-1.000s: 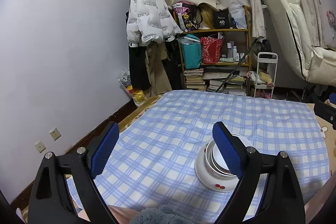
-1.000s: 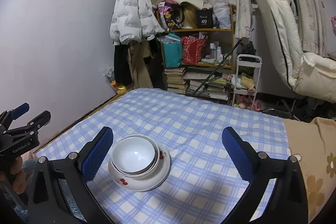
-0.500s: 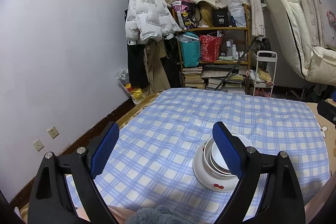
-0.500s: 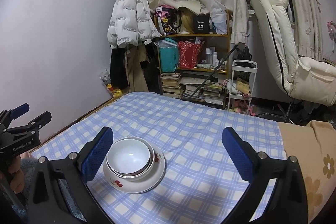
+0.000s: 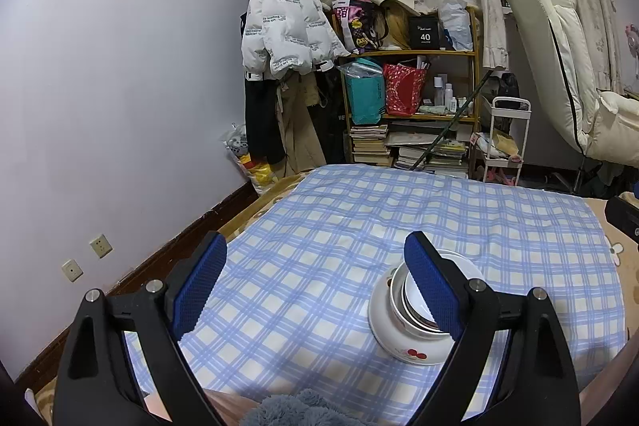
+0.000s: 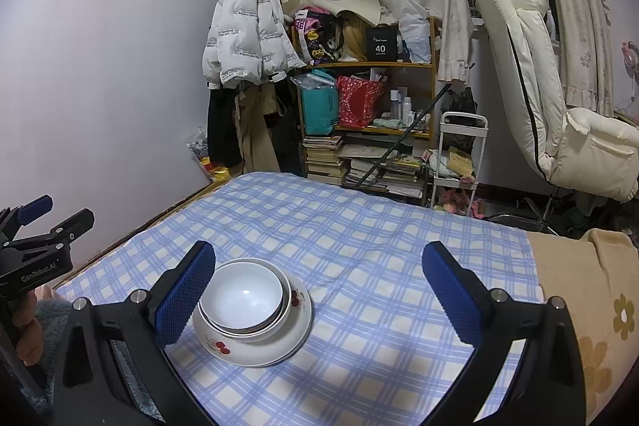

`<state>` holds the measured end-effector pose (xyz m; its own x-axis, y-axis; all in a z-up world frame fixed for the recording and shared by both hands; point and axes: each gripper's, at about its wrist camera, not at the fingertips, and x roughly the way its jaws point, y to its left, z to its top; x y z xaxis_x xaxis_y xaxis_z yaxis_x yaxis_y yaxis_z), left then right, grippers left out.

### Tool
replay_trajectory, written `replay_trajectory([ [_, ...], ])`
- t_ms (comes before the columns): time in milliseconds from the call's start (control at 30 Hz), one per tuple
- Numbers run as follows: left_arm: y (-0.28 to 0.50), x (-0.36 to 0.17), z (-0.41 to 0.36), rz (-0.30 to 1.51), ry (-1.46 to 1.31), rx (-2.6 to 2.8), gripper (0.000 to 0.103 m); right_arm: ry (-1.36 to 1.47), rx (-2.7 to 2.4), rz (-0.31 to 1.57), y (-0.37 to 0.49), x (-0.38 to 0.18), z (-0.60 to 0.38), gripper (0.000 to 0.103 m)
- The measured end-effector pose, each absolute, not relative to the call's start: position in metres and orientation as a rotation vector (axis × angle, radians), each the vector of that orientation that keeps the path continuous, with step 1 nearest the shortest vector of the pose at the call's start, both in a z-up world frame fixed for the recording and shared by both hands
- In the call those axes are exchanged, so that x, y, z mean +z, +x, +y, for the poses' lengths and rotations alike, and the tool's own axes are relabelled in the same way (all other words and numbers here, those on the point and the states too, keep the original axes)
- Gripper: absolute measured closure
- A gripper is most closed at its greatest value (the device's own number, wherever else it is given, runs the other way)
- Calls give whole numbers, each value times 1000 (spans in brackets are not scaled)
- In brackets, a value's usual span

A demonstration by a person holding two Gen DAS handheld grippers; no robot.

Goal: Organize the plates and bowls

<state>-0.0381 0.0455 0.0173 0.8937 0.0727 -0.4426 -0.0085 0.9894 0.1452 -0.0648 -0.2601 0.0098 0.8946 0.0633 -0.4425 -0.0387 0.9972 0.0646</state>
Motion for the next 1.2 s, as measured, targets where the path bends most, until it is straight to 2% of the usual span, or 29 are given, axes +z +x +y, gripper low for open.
replay_trajectory([
  [1200, -41, 14, 47, 470, 145, 54, 13, 52, 56, 461, -65, 10, -262, 0],
])
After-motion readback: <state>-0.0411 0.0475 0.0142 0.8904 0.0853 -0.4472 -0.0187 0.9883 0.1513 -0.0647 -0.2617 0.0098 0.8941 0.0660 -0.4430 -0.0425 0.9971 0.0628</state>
